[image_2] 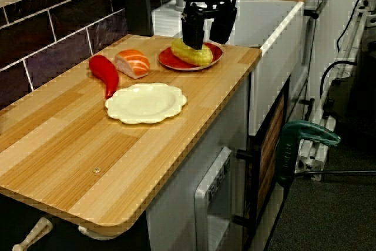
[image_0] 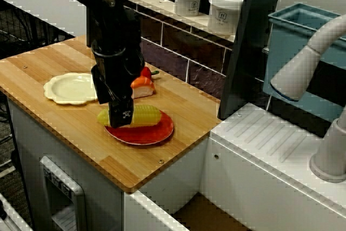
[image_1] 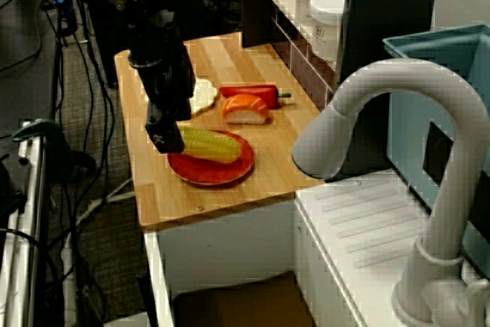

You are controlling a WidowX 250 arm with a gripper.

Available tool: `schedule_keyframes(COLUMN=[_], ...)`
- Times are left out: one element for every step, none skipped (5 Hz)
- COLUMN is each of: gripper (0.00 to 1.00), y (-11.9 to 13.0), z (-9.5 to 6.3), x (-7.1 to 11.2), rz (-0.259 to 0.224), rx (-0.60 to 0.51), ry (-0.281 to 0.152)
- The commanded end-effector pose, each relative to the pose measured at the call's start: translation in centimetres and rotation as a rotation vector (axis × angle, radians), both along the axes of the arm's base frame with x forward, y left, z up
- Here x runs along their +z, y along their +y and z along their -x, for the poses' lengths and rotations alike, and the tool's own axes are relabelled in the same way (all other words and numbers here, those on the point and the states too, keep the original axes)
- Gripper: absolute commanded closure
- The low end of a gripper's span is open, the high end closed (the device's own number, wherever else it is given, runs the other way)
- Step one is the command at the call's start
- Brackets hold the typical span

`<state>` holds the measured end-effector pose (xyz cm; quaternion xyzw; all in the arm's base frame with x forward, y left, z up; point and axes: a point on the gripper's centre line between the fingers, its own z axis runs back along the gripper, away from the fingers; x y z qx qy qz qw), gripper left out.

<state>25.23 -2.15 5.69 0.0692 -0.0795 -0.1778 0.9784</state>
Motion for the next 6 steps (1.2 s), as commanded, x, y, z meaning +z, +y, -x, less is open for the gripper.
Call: schedule_keyframes(gripper=[0.00,0.00,1.00,1.00,1.00,1.00], y=[1.0,1.2,1.4,1.7,2.4,3.8], z=[-0.2,-0.7,-1.0,-0.9,0.1,1.5], x=[-1.1,-1.9,-2.4,-1.4,0.9,4.0], rz=[-0.018,-0.025,-0.030,-0.014,0.028,0.104], rx=[0.024,0.038,0.078,0.097,0.153,0.384], ry=[-0.014,0.004,0.007,0.015,0.015,0.036])
